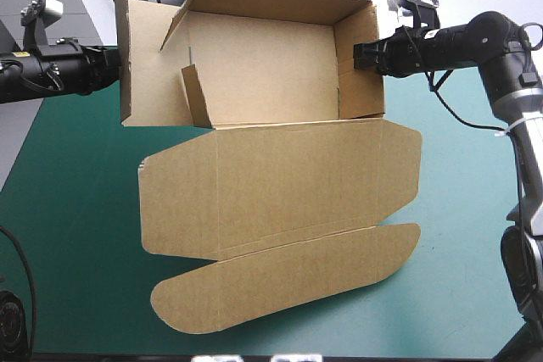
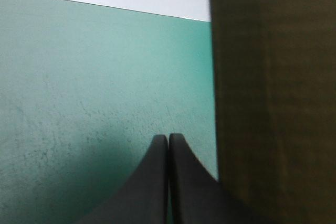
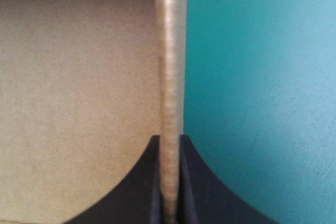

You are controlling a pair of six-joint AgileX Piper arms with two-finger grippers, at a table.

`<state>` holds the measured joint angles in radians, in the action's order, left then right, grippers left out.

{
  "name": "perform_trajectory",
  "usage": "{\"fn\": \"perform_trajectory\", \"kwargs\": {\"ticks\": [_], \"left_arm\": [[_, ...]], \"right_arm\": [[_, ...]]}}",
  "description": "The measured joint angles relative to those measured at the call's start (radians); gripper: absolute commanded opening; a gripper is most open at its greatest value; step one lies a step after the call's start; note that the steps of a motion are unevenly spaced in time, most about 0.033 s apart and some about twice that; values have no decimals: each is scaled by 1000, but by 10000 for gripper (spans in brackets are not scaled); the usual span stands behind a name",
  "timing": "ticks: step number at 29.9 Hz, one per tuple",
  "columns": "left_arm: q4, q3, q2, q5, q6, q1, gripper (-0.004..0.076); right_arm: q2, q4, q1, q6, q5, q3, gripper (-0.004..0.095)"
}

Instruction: Fold the box

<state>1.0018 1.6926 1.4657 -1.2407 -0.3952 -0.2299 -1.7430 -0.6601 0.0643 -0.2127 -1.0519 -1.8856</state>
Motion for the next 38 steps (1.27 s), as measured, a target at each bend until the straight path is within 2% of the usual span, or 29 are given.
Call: {"fn": "perform_trajectory", "kwargs": {"ticks": [10,19,33,36,38], "left_arm": [[20,0,0,0,0,24,-9],[41,0,0,0,0,89,-9],[-19,0,13,66,22,216,-7],[-18,0,27,68,22,239,13],[-20,0,34,70,23,250,60]], "right_arm": [[-5,75,12,14,1,0,-18],[-40,81,26,17,11,0,-18],[-57,85,44,19,46,0,-18],[-57,89,44,19,47,0,-18],[-57,99,44,19,46,0,-18]]}}
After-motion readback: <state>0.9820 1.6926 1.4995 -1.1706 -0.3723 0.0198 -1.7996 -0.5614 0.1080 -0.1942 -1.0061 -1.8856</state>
